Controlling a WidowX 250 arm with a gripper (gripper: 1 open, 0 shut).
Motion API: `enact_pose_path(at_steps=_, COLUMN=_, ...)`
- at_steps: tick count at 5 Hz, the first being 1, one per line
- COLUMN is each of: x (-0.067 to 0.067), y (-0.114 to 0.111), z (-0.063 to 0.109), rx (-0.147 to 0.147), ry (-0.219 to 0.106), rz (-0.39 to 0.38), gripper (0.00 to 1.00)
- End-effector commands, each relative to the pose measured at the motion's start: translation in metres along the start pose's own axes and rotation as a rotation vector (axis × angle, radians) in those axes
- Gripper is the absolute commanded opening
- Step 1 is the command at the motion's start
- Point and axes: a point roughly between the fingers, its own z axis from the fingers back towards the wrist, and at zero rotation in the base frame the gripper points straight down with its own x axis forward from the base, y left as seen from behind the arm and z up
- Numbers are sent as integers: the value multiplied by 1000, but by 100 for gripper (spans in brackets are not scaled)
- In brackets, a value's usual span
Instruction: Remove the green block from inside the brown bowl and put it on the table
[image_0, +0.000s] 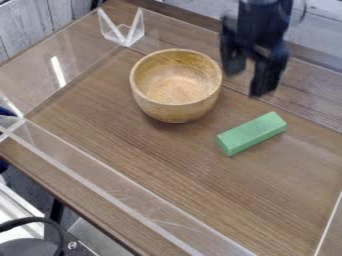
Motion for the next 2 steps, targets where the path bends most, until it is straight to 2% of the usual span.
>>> enact_pose_path(at_steps=1, x=8, y=2, z=5, rx=40, ry=-63, rz=11, gripper=100)
enact_pose_path(at_steps=2, x=9, y=1, z=-12, rx=50, ry=-40, rz=18, gripper=100)
